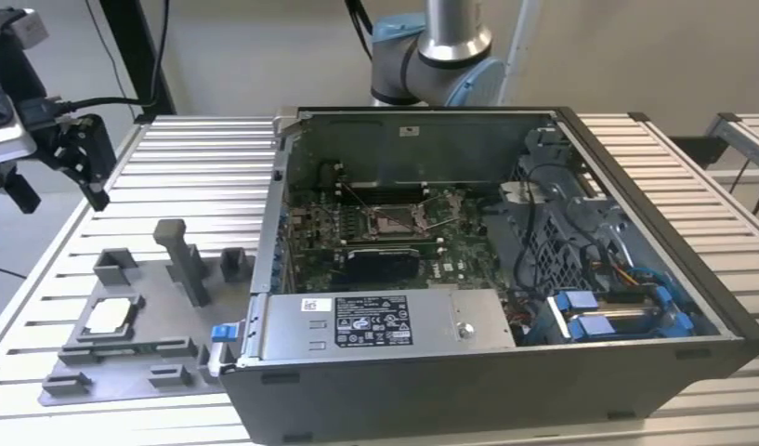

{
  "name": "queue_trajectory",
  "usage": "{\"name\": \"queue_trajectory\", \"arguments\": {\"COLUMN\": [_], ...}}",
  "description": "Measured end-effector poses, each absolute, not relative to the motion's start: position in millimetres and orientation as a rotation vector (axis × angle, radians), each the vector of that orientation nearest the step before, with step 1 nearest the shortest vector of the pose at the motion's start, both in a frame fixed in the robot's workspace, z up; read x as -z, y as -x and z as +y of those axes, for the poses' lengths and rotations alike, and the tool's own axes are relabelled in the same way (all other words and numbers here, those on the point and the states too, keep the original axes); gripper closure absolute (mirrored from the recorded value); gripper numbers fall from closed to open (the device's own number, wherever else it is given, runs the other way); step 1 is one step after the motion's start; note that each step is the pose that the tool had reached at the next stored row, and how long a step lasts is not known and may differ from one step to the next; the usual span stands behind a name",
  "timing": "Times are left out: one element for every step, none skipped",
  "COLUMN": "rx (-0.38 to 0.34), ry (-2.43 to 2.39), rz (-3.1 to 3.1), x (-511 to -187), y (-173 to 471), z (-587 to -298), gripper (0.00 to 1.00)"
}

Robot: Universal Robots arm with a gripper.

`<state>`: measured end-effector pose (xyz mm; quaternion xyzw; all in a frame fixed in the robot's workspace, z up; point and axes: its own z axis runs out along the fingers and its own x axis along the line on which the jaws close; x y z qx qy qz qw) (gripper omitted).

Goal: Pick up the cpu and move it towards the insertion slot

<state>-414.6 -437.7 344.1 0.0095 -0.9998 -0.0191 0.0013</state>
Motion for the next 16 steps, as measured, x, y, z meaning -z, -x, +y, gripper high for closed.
{"name": "queue_trajectory", "arguments": {"rx": [0.060, 0.060, 0.060, 0.060, 0.060, 0.060, 0.060, 0.060, 0.060, 0.060, 0.060, 0.060, 0.060, 0.060, 0.060, 0.060], "ry": [-0.030, -0.030, -0.030, -0.030, -0.030, -0.030, -0.030, -0.030, -0.030, -0.030, -0.030, -0.030, -0.030, -0.030, -0.030, -0.030], "rz": [-3.138, -3.138, -3.138, -3.138, -3.138, -3.138, -3.138, -3.138, -3.138, -3.138, -3.138, -3.138, -3.138, -3.138, -3.139, -3.138], "x": [-343.5, -342.7, -341.9, -340.9, -339.7, -338.5, -337.5, -337.3, -337.3, -337.3, -337.3, -337.3, -336.8, -336.2, -335.4, -334.4], "y": [414.6, 414.6, 414.7, 414.7, 414.7, 414.7, 414.8, 414.8, 414.8, 414.8, 414.8, 414.8, 414.7, 414.7, 414.8, 414.8], "z": [-437.7, -437.8, -437.8, -437.8, -437.8, -437.7, -437.7, -437.7, -437.7, -437.7, -437.7, -437.7, -437.7, -437.7, -437.7, -437.7], "gripper": [0.00, 0.00, 0.00, 0.00, 0.00, 0.00, 0.00, 0.00, 0.00, 0.00, 0.00, 0.00, 0.00, 0.00, 0.00, 0.00]}}
